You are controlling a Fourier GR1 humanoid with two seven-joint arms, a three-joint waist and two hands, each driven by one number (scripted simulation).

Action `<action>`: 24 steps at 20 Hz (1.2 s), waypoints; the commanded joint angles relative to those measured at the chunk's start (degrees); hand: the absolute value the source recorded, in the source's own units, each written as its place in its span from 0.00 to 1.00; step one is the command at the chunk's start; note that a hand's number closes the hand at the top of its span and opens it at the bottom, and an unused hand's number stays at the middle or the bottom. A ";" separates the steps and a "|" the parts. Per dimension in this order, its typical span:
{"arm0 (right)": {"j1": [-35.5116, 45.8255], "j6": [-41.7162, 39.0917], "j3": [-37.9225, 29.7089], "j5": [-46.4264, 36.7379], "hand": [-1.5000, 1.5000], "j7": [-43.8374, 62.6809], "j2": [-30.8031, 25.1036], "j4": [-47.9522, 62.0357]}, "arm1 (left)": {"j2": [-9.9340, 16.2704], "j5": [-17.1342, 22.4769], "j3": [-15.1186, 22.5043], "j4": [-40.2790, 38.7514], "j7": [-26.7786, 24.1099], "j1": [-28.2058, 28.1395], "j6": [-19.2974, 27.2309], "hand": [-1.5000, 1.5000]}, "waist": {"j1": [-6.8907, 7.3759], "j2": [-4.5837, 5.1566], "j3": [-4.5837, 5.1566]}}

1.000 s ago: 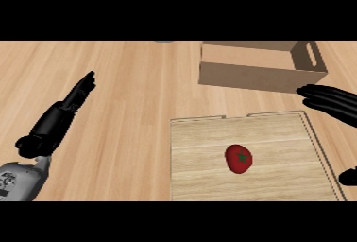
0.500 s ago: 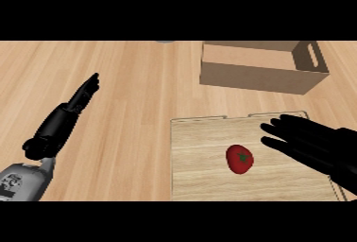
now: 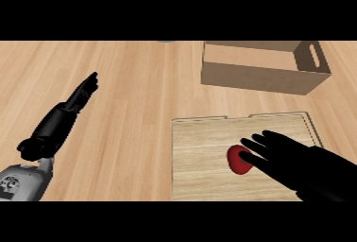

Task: Pick the tomato from the tray and place it in the cardboard box

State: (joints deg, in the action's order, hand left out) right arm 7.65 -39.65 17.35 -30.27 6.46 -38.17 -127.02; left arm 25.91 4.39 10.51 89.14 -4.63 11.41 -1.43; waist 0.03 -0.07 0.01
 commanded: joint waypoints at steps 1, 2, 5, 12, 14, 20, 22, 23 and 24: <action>-3.77 2.69 2.35 -8.74 0.00 -2.63 1.83 0.64 | -1.36 -1.33 -1.77 -1.80 -0.71 1.43 -2.05 0.50 | -0.23 0.06 -0.03; -1.00 3.45 2.88 -10.54 0.00 -3.94 2.22 5.69 | -1.58 -1.45 -2.04 -2.92 -1.30 1.49 -2.15 0.50 | -0.02 0.12 -0.03; 1.36 0.35 3.62 -10.62 0.00 1.53 7.38 3.15 | -0.74 -0.38 -4.47 0.95 2.55 0.82 -4.73 0.50 | 0.12 0.04 -0.01; 1.27 2.78 6.06 -19.17 0.00 -4.68 8.98 10.14 | -4.42 -4.90 -4.94 -1.82 -1.63 -0.01 -4.88 0.50 | 0.16 0.08 -0.02; 0.66 6.82 6.00 -22.46 0.00 -6.50 8.61 13.25 | -5.32 -4.84 -4.55 0.02 2.12 2.70 -4.90 0.50 | 0.12 0.08 -0.04; -0.60 5.24 2.57 -23.77 0.00 -8.86 9.84 13.46 | -6.89 -6.74 -6.14 3.49 1.55 -2.64 -5.98 0.50 | 0.09 0.02 -0.02; -0.22 3.76 4.14 -24.43 0.00 -8.18 11.97 13.13 | -8.36 -8.35 -6.67 -2.19 4.20 5.81 -5.56 0.50 | -0.21 0.08 -0.02; -0.75 5.08 6.97 -26.70 0.00 -8.05 14.04 15.14 | -8.17 -8.32 -6.10 1.49 0.71 -1.64 -6.86 0.50 | 0.09 0.04 -0.02; -2.14 4.22 3.62 -23.96 0.00 -9.75 12.75 13.19 | -7.85 -7.42 -7.64 -1.13 3.67 4.13 -7.80 0.50 | -0.18 0.06 -0.02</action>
State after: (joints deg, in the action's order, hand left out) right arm 6.79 -35.04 22.87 -54.85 -0.64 -26.00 -114.08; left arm 18.57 -2.88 4.18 88.62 -2.92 12.94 -7.69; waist -0.01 -0.01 0.00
